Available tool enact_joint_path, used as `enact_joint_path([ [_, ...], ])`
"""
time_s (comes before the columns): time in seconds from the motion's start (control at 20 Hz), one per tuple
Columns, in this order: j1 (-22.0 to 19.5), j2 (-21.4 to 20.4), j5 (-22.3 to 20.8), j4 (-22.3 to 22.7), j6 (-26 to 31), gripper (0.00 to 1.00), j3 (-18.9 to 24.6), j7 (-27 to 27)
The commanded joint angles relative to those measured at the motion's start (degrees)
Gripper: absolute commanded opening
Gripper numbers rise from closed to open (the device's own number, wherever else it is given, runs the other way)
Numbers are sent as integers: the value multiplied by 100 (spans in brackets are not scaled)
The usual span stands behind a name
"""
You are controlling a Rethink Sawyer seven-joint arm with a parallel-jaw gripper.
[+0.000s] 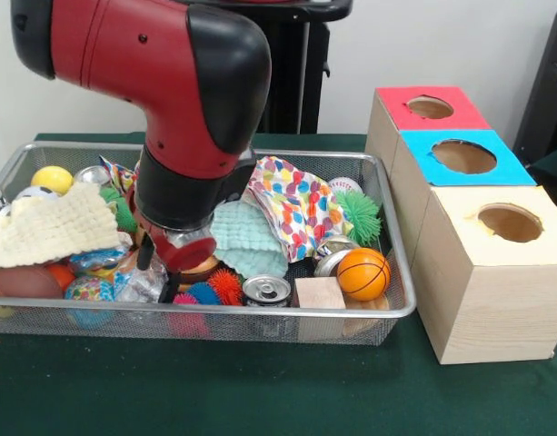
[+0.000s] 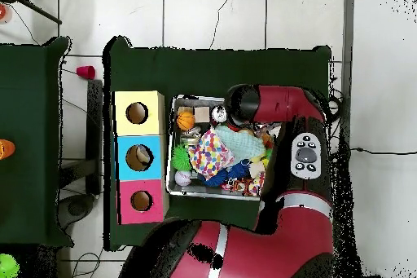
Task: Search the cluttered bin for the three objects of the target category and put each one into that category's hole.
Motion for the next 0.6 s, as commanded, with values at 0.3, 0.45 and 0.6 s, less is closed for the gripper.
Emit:
enact_joint_path([
  [0.3,-202,-470,-565,1876,-942,100,694,-1327],
  [0.45,-131,-435,-660,2012,-990,100,633,-1182],
  [0.6,-177,-333,-747,1942,-1001,100,638,-1162],
])
